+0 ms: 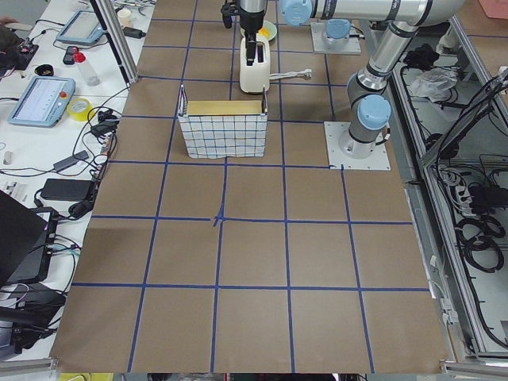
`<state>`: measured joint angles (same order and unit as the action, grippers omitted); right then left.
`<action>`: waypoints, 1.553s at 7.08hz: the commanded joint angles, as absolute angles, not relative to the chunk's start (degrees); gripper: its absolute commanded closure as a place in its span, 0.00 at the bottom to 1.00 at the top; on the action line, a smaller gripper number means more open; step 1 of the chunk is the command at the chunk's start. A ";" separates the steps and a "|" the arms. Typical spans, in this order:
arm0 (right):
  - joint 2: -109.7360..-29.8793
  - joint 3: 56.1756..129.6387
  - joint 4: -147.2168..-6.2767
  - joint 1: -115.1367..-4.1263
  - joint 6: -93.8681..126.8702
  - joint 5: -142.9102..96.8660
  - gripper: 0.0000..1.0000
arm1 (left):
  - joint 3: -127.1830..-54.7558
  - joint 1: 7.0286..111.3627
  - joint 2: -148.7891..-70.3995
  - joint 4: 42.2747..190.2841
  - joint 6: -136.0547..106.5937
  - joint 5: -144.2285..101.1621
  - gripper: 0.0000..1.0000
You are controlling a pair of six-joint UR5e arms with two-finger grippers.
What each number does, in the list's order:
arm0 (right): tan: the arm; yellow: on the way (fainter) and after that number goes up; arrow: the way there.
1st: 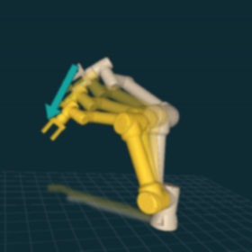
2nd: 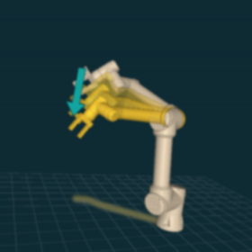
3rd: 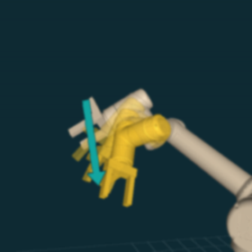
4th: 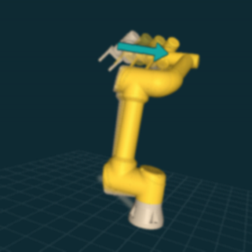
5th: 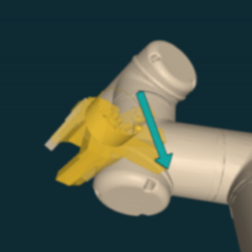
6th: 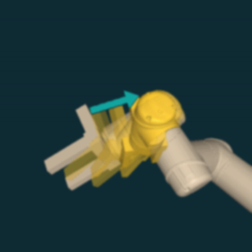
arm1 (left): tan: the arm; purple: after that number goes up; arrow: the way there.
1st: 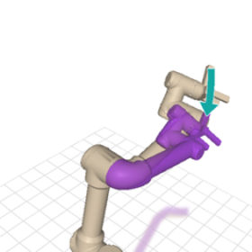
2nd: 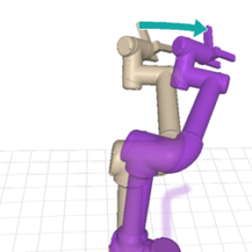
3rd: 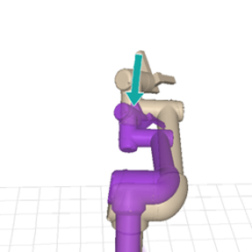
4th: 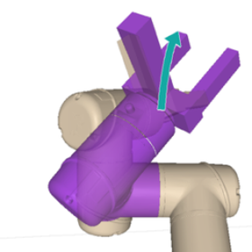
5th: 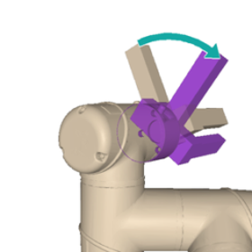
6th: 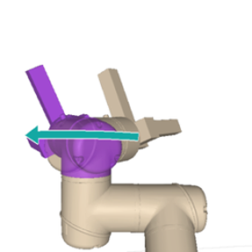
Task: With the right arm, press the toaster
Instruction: 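Push the toaster lever down with the right gripper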
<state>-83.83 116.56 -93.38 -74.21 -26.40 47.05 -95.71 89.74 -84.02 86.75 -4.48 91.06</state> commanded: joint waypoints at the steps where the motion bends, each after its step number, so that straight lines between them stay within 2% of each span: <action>1: -83.41 116.89 -94.39 -74.35 -26.37 47.02 1.00 | -95.71 89.74 -84.02 86.75 -4.48 91.05 0.00; 11: -79.54 121.28 -104.67 -74.36 -26.89 47.11 1.00 | -95.71 89.74 -84.02 86.75 -4.48 91.05 0.00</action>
